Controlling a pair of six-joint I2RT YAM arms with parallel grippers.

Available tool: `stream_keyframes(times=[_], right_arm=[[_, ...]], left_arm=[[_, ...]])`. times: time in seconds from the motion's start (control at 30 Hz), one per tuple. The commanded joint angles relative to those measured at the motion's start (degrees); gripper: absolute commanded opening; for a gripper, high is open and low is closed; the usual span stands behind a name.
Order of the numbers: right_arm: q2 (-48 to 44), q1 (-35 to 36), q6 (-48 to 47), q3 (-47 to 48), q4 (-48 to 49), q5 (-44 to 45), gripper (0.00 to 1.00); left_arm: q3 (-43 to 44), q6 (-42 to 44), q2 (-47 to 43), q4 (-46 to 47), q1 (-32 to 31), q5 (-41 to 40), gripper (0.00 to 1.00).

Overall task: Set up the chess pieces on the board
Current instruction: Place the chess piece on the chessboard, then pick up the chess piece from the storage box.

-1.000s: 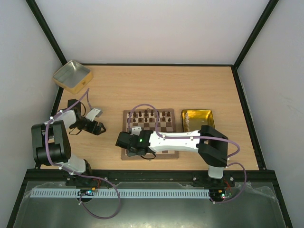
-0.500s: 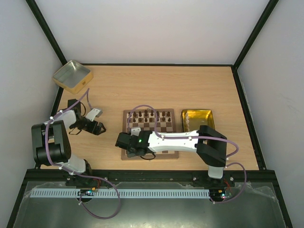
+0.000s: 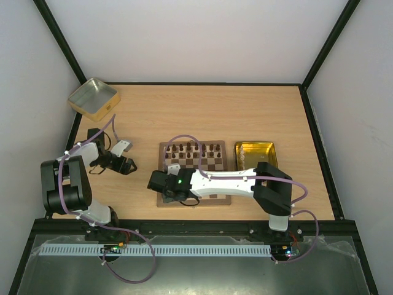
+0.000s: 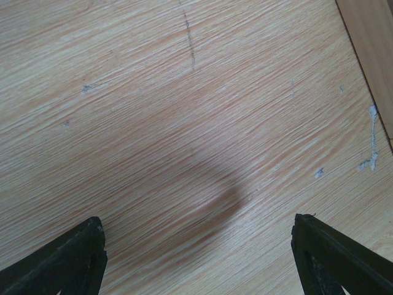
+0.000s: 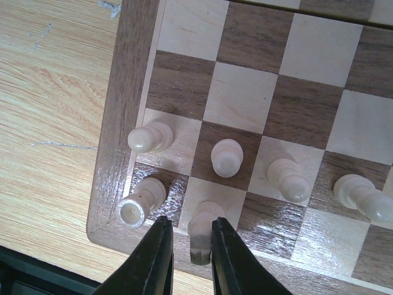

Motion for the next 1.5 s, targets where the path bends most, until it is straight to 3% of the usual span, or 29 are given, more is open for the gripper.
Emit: stream_keyframes(times=[0.0, 0.4, 0.7, 0.87, 1.07, 1.23, 1.47], right_arm=[[0.4, 0.4, 0.0, 1.9, -2.0, 2.3, 0.18], [-10.3, -2.5, 0.4, 1.8, -11.4, 12.9, 0.22], [-25.5, -26.5, -7.1, -13.3, -3.8, 16.8, 0.22], [-24.1, -38.5, -12.9, -15.1, 1.6, 16.2, 0.22], [-21.5, -47.9, -15.2, -17.9, 8.5, 11.4, 0.22], [-18.3, -52.4, -16.5, -20.1, 12.5, 5.2, 0.21], [-16.0, -53.9, -18.0, -22.2, 16.0, 3.6, 0.21]], left_arm=[[-2.0, 0.1, 1.2, -3.7, 0.6, -3.2, 0.83], [-2.2, -0.2, 0.5, -3.4, 0.7, -3.5, 0.83], [-2.0, -0.2, 1.7, -3.4, 0.7, -3.6, 0.83], [-2.2, -0.4, 1.5, -3.2, 0.5, -4.0, 0.83], [-2.2, -0.5, 1.5, -3.2, 0.5, -4.0, 0.83], [-2.0, -0.2, 2.1, -3.4, 0.5, -3.8, 0.83], [-1.8, 0.2, 3.1, -3.8, 0.3, -3.4, 0.83]])
